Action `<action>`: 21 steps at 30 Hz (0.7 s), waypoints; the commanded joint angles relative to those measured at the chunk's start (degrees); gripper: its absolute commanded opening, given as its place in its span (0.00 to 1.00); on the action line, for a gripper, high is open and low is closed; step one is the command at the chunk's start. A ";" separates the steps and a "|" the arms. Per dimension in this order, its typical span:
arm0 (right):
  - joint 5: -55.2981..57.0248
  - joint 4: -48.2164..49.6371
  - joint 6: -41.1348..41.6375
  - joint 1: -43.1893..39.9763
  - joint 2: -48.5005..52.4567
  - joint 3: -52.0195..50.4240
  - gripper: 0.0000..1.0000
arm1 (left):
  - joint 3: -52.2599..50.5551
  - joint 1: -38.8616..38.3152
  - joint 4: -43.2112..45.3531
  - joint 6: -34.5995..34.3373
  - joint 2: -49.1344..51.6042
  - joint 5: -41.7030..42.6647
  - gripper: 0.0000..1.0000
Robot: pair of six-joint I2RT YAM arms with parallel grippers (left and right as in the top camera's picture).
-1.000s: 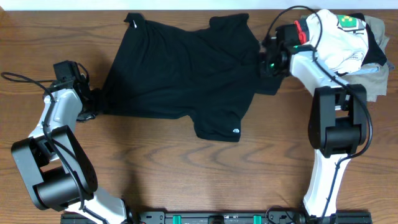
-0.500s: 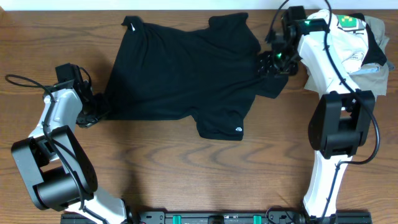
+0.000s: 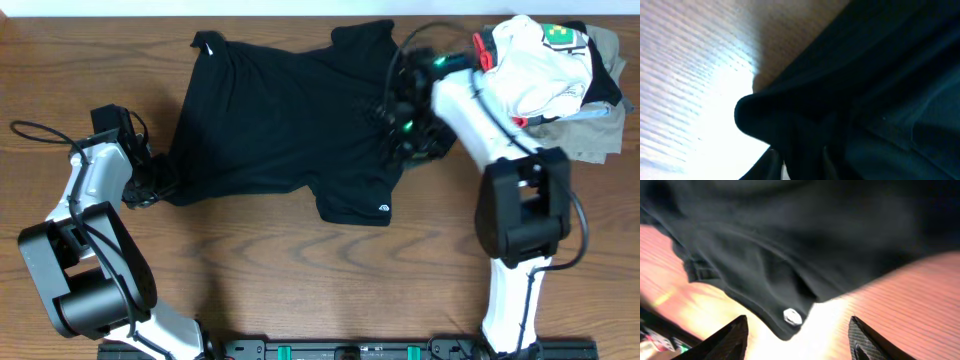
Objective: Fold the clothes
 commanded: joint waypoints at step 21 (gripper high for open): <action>14.32 9.22 15.15 9.16 -1.14 -17.14 0.41 | -0.35 0.24 0.11 0.20 -0.76 -3.30 0.38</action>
